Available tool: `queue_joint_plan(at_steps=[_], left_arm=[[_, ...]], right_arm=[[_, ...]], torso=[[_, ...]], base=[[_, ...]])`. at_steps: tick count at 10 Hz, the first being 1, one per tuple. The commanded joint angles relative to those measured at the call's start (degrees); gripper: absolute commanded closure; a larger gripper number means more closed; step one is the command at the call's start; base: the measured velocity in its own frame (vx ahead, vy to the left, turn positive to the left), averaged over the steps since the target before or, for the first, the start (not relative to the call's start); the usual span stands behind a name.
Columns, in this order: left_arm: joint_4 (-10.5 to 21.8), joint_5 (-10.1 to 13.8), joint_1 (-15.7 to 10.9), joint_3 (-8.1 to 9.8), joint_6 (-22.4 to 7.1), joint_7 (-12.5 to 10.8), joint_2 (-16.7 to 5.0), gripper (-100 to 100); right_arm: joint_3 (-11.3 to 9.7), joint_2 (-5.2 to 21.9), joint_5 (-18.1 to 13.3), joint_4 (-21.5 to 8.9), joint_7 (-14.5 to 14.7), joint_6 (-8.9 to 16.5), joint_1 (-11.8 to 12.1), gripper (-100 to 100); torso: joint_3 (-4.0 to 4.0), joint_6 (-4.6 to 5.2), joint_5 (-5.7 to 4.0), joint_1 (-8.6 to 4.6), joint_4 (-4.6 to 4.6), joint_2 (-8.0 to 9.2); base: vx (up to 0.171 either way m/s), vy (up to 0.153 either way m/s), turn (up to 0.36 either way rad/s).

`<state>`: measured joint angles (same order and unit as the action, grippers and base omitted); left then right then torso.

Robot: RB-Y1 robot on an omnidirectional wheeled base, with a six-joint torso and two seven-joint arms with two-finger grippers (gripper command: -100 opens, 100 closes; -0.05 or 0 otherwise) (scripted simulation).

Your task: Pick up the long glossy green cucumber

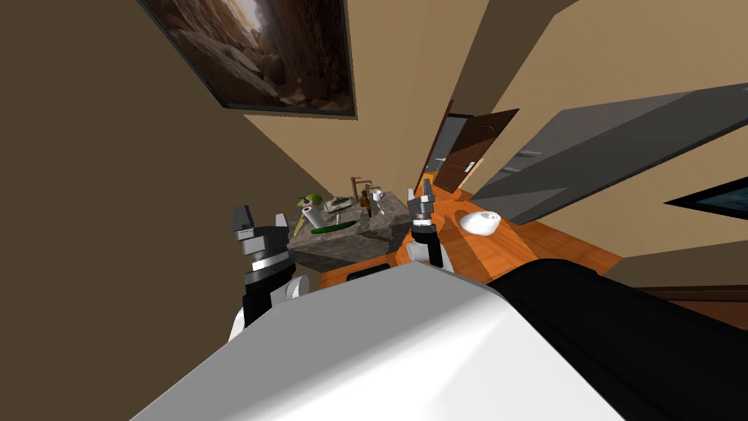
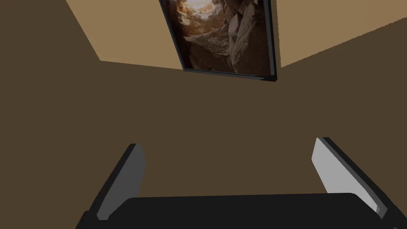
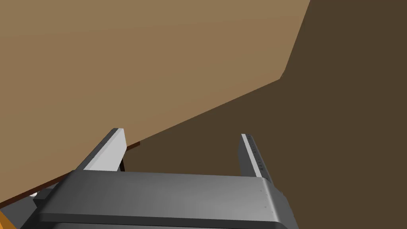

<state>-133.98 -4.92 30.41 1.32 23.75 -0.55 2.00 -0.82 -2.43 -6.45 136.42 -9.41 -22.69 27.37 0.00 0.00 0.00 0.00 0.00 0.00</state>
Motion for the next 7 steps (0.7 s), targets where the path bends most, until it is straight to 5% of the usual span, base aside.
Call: queue_joint_plan(at_steps=[1,7], left_arm=[[-0.2,0.13,-0.55,-0.44,-1.85,0.08,-1.88,-100],[-0.84,0.67,-3.05,-2.15,-10.77,0.4,-6.31,-100]], right_arm=[[0.0,0.0,0.0,0.0,0.0,0.0,0.0,0],[0.0,0.0,0.0,0.0,0.0,0.0,-0.01,0]], torso=[[0.0,0.0,0.0,0.0,0.0,0.0],[0.1,0.0,0.01,0.03,0.04,0.17]], base=[[-0.019,0.005,-0.038],[-0.042,0.004,-0.035]])
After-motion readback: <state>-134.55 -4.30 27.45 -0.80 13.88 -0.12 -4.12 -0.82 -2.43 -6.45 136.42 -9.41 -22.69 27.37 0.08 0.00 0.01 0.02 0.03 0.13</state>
